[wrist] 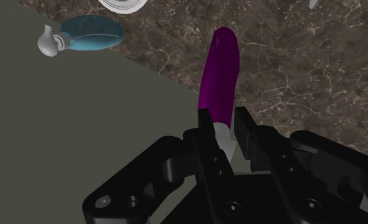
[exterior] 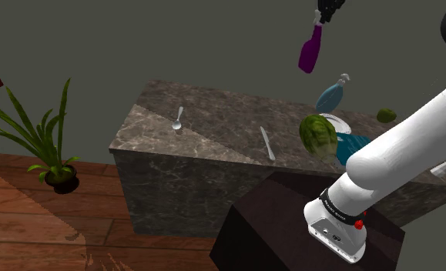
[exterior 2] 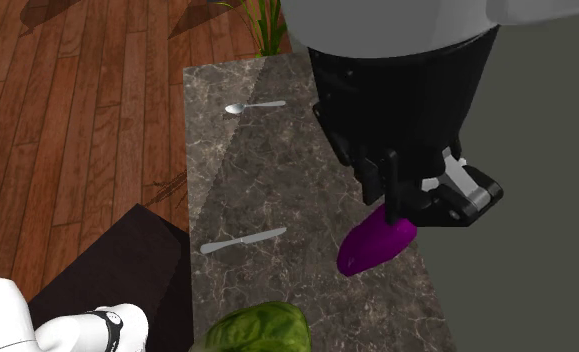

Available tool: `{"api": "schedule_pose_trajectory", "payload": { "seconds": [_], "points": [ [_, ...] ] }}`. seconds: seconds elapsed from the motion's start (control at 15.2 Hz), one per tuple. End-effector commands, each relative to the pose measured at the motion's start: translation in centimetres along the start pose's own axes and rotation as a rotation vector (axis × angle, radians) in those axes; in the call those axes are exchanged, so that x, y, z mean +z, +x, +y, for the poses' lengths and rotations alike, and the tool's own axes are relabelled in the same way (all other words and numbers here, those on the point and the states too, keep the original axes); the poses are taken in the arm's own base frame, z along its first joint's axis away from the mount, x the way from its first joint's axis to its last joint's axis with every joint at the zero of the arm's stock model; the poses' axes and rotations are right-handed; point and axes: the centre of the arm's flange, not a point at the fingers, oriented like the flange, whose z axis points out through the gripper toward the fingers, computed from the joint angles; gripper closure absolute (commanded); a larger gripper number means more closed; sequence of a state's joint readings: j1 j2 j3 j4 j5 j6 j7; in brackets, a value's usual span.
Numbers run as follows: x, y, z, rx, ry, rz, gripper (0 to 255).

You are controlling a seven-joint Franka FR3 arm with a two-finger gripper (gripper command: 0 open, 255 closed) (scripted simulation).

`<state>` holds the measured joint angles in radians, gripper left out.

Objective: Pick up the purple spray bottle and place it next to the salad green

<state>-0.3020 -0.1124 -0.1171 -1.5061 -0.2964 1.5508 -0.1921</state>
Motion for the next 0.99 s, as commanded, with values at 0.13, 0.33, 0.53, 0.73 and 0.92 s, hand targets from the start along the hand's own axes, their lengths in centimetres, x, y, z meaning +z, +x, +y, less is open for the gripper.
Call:
{"api": "schedule_pose_trajectory", "payload": {
  "seconds": [0.13, 0.33, 0.53, 0.73, 0.92],
  "points": [
    [1.9, -0.2, -0.6, 0.000, 0.000, 0.001, 255],
    [3.4, -0.3, -1.1, 0.000, 0.000, 0.001, 255],
    [4.9, -0.5, -1.5, 0.000, 0.000, 0.001, 255],
    [6.4, -0.7, -2.0, 0.000, 0.000, 0.001, 255],
    [7.9, -0.8, -2.5, 0.000, 0.000, 0.001, 255]
  ]
}}
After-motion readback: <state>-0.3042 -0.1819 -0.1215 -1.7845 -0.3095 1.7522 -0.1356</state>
